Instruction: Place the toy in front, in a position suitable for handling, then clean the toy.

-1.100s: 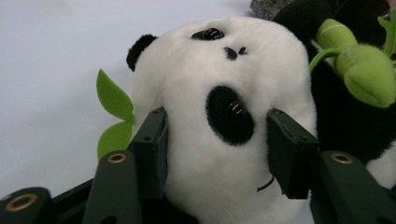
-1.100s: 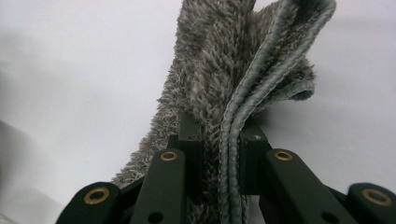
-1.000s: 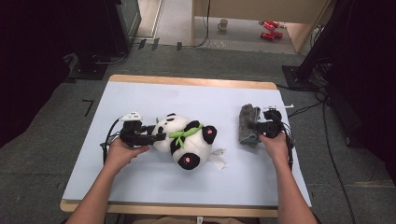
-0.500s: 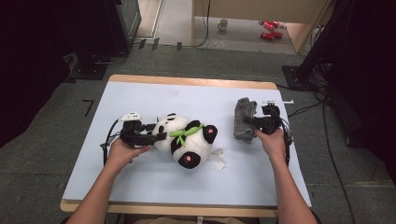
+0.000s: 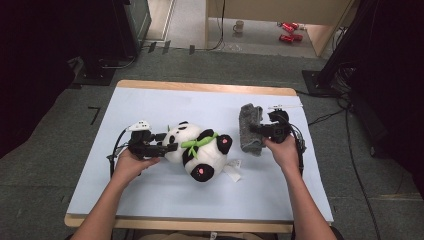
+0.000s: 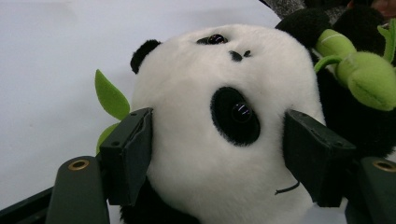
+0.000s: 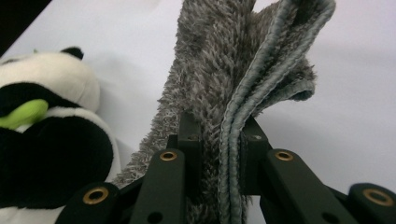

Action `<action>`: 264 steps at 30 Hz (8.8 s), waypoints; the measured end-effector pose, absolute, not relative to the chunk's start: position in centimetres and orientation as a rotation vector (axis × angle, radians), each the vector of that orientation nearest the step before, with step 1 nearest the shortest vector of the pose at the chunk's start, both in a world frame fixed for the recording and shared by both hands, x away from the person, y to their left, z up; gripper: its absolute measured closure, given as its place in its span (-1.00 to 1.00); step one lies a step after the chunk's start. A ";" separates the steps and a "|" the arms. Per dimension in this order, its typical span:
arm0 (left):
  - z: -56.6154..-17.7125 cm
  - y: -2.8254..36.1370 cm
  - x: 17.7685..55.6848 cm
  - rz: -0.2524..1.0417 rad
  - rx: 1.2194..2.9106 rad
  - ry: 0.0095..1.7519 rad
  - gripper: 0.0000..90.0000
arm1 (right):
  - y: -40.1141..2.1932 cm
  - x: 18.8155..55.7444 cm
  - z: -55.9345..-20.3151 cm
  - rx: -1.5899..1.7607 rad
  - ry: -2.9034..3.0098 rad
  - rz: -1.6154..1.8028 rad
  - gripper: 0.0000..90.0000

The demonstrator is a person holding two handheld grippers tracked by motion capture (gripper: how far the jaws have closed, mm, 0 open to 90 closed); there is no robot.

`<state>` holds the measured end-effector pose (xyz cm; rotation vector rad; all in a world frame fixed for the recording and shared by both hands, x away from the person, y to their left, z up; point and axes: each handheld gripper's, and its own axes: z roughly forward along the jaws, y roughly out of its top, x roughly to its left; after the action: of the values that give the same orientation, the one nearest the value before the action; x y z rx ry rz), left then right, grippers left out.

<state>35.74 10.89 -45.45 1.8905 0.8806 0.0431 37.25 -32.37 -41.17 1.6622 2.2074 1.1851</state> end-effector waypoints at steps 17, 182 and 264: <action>-45.6 10.9 35.6 0.056 1.881 0.884 -0.43 | -28.6 38.6 -36.4 1.518 2.324 1.173 0.70; -45.4 10.4 36.2 0.012 1.861 0.884 -0.24 | -19.7 42.7 -34.8 1.369 2.497 1.018 0.80; -45.2 8.9 37.1 0.035 1.906 0.901 -0.43 | -10.4 41.3 -37.3 1.295 2.742 1.085 0.78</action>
<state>37.09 8.94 -45.24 1.9060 0.9011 0.0347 41.32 -10.44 -37.28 1.2948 2.7419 1.0851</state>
